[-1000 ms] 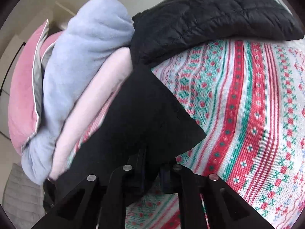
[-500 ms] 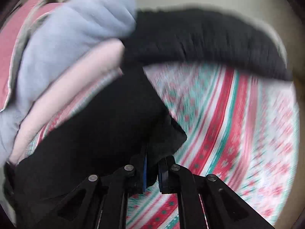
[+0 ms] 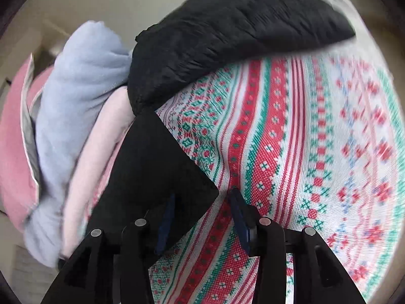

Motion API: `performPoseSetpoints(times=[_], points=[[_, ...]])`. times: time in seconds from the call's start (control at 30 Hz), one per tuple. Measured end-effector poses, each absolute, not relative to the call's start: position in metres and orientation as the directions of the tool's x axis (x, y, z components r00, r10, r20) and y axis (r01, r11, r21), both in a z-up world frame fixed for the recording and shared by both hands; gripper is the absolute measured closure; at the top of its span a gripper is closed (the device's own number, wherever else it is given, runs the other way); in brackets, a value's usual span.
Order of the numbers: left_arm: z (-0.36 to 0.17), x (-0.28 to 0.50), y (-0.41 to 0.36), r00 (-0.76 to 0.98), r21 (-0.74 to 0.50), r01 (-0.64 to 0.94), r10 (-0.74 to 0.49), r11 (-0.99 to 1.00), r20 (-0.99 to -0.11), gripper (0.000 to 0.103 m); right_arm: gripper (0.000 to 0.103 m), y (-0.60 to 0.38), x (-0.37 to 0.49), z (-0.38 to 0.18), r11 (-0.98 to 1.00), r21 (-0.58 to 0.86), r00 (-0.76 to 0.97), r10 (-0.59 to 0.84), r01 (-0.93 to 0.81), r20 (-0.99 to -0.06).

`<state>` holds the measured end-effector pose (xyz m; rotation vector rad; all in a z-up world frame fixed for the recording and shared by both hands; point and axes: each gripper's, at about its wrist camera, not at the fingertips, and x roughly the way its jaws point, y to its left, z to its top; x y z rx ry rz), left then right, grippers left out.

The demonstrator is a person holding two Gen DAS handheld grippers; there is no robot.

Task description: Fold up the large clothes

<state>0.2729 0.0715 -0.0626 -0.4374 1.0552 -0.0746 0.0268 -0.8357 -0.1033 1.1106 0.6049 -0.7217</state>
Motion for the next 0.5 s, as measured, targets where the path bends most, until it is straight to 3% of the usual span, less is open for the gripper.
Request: performPoseSetpoints(times=[0.1, 0.17, 0.37, 0.47, 0.5], points=[[-0.063, 0.274, 0.070, 0.497, -0.389, -0.144, -0.274, 0.910, -0.823, 0.021, 0.046, -0.833, 0.031, -0.097, 0.311, 0.595, 0.664, -0.203, 0.741, -0.720], [-0.064, 0.275, 0.067, 0.491, -0.391, -0.139, -0.279, 0.910, -0.825, 0.021, 0.045, -0.827, 0.043, -0.094, 0.374, 0.595, 0.684, -0.174, 0.711, -0.708], [-0.063, 0.277, 0.062, 0.494, -0.379, -0.122, -0.275, 0.917, -0.825, 0.021, 0.044, -0.803, 0.075, -0.092, 0.474, 0.664, 0.766, -0.033, 0.577, -0.642], [-0.065, 0.277, 0.061, 0.491, -0.377, -0.126, -0.272, 0.918, -0.827, 0.021, 0.045, -0.792, 0.090, -0.090, 0.564, 0.543, 0.708, -0.107, 0.622, -0.699], [-0.065, 0.277, 0.061, 0.491, -0.376, -0.127, -0.272, 0.918, -0.828, 0.021, 0.051, -0.791, 0.094, -0.091, 0.569, 0.512, 0.687, -0.135, 0.644, -0.714]])
